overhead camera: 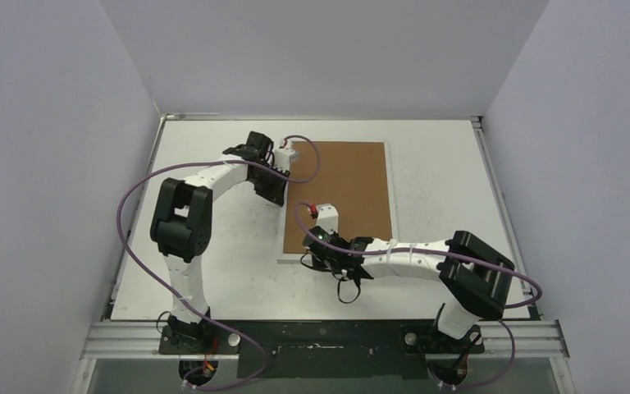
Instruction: Put the photo into the frame
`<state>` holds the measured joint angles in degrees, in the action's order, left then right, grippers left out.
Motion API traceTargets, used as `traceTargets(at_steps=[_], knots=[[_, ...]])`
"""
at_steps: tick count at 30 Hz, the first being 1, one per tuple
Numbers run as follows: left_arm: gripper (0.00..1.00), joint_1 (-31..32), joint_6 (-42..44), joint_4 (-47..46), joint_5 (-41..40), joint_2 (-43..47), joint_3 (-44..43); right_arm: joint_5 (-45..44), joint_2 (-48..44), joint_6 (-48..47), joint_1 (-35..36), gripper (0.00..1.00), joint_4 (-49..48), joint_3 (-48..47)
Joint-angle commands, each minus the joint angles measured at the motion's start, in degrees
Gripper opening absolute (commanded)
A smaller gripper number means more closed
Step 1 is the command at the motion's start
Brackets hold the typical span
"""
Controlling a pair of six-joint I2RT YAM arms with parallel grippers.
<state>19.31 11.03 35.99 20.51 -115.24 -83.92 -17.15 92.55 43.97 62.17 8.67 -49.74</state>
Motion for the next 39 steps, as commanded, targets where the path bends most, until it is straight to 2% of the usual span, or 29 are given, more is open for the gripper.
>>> traceTargets(at_steps=[1,9,14,17,23,29,39], knots=[[0.18,0.4,1.6,-1.2,-3.5,-1.4,1.7,-5.9,-1.9,-2.1,-1.5,0.14,3.5,0.2],[0.18,0.4,1.5,-1.3,-3.5,-1.4,1.9,-4.4,-5.7,-3.6,-1.1,0.17,3.4,-1.3],[0.18,0.4,1.5,-1.3,-3.5,-1.3,1.7,-4.3,-4.9,-3.8,-1.4,0.18,4.0,-3.1],[0.18,0.4,1.5,-1.3,-3.3,-1.2,1.7,-2.2,-4.5,-3.6,-0.9,0.18,-0.8,-2.1],[0.18,0.4,1.5,-1.0,-3.3,-1.3,1.5,-0.7,1.2,-7.8,1.9,0.12,-11.3,-6.3],[0.18,0.4,1.6,-0.9,-3.5,-1.1,1.6,1.9,8.3,-12.5,3.8,0.12,-14.1,-12.4],[0.18,0.3,1.8,-1.0,-3.5,-1.3,1.7,4.6,14.4,-12.8,4.3,0.11,-13.7,-16.8]])
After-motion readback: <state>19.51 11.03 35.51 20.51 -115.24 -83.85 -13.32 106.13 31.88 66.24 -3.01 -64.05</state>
